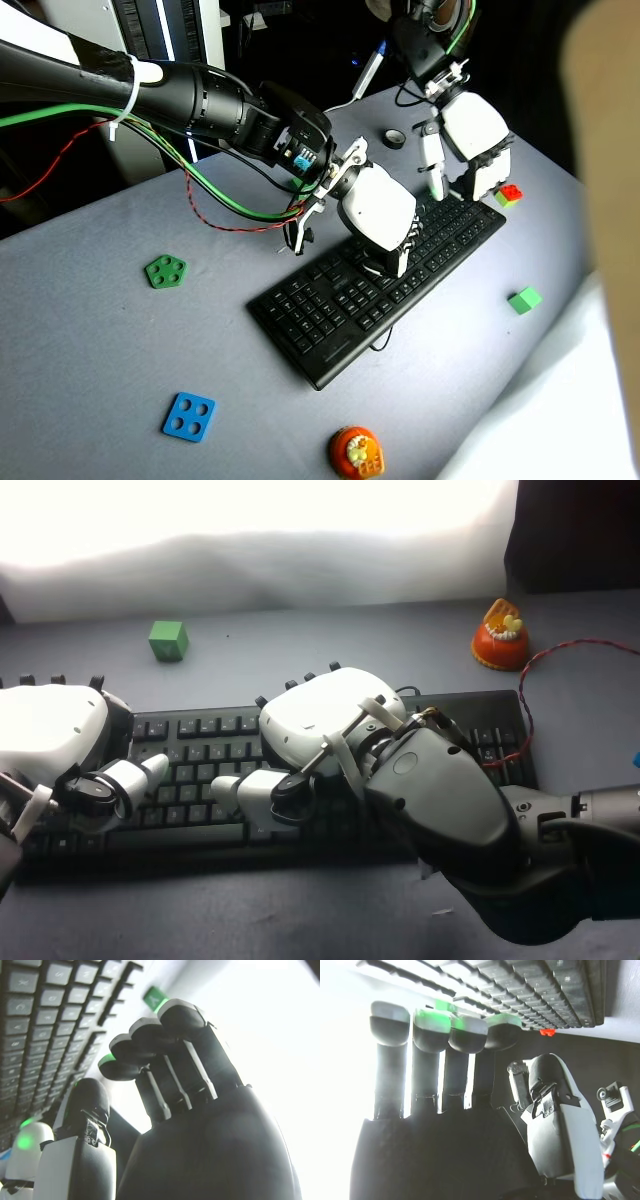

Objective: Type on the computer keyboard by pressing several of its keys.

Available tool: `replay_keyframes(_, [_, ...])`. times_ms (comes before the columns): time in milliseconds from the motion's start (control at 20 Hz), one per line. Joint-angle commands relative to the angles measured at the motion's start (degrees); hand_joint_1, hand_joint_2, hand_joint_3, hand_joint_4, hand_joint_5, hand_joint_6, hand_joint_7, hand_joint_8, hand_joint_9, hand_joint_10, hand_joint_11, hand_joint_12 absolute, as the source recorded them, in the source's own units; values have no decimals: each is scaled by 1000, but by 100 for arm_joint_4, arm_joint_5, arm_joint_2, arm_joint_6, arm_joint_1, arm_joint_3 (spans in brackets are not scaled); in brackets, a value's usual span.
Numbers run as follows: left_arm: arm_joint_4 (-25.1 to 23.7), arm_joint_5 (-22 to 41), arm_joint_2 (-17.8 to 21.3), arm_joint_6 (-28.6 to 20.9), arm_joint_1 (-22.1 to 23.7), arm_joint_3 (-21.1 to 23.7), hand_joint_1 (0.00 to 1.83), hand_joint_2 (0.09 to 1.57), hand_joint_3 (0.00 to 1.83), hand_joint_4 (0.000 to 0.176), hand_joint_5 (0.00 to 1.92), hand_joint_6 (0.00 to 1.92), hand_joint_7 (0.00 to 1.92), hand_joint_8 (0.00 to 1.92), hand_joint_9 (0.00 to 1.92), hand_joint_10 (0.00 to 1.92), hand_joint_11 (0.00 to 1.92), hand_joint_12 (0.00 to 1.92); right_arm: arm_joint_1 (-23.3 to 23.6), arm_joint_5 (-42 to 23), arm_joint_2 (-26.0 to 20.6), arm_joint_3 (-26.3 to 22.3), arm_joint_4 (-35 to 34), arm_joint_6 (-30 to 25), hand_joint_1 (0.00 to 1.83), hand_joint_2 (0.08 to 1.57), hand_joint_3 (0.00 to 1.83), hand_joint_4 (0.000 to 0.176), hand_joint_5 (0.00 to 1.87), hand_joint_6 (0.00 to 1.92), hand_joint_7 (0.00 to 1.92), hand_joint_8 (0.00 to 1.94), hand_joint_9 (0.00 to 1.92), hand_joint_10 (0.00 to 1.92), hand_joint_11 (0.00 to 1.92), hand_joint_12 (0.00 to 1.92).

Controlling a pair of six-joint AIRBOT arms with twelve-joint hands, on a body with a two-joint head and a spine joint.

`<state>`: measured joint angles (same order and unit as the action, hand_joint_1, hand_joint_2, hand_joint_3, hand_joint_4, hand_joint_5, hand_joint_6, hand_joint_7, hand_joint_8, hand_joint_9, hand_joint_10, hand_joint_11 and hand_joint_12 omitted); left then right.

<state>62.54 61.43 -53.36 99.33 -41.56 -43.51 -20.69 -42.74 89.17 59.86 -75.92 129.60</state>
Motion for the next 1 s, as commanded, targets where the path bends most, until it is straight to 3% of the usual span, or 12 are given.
replay_keyframes(0, [-282,622,35,23,35,1,48,1177,147,23,300,98,348,66,319,148,19,919,77,-194,3,12,357,-42,1,1016,250,0,425,359,562,155,403,424,0,1328])
replay_keyframes(100, [-266,668,35,-19,-32,21,20,1250,12,25,338,10,373,2,376,19,0,961,77,-183,16,19,357,-42,0,1133,24,0,537,165,651,9,499,248,0,1371])
replay_keyframes(650, [-239,1091,-99,-451,-703,193,31,1258,1,23,376,9,364,1,363,4,0,941,8,-194,-3,0,391,-267,0,1142,9,0,607,134,685,12,540,223,0,1394])
replay_keyframes(800, [-238,1091,-230,-517,-736,120,20,1263,3,16,383,8,379,6,370,5,0,930,8,-298,-22,-95,392,-313,0,1136,2,0,640,93,712,6,582,210,0,1417])
replay_keyframes(950, [-157,1091,-380,-531,-717,48,14,1267,3,23,377,4,394,9,378,7,0,925,-12,-289,-43,-184,391,-278,0,1149,7,0,625,75,725,8,618,221,0,1446])
